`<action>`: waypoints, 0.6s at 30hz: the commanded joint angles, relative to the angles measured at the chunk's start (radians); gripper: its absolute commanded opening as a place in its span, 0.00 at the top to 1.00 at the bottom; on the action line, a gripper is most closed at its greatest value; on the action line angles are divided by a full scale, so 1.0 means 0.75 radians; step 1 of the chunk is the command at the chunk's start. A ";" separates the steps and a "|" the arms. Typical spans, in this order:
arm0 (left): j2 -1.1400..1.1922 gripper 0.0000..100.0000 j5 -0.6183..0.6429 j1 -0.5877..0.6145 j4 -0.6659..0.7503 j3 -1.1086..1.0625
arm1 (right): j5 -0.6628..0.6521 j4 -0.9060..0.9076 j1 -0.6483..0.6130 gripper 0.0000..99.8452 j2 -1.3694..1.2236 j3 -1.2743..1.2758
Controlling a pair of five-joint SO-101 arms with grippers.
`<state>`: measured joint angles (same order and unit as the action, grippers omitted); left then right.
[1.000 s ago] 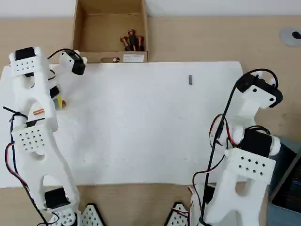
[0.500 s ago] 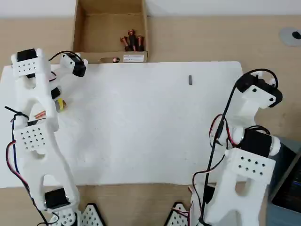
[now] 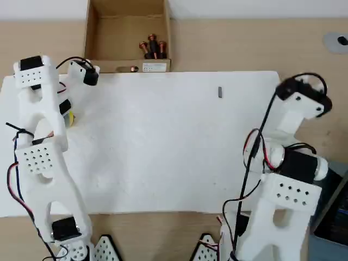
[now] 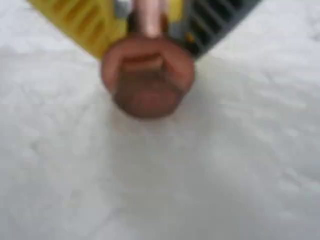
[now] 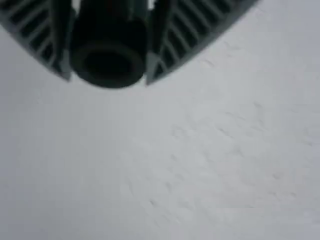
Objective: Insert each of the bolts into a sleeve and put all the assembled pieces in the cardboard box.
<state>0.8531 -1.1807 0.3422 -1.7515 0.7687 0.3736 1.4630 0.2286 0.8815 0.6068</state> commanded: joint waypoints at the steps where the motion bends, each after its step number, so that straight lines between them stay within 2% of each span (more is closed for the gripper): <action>1: -0.197 0.99 0.098 -0.018 -0.002 0.012 | -0.010 0.031 -0.089 0.99 0.032 -0.154; 6: -0.486 0.99 0.317 -0.080 -0.002 -0.121 | -0.012 0.162 -0.179 0.99 0.032 -0.279; 12: -0.948 1.00 0.739 -0.168 -0.002 -0.426 | -0.096 0.307 -0.177 0.99 0.034 -0.404; 18: -1.466 1.00 0.792 -0.280 -0.002 -0.796 | -0.190 0.385 -0.179 0.99 0.124 -0.465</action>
<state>-0.0184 -0.6084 0.1749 -1.7438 0.2670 0.2708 1.7423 0.1059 0.9229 0.3092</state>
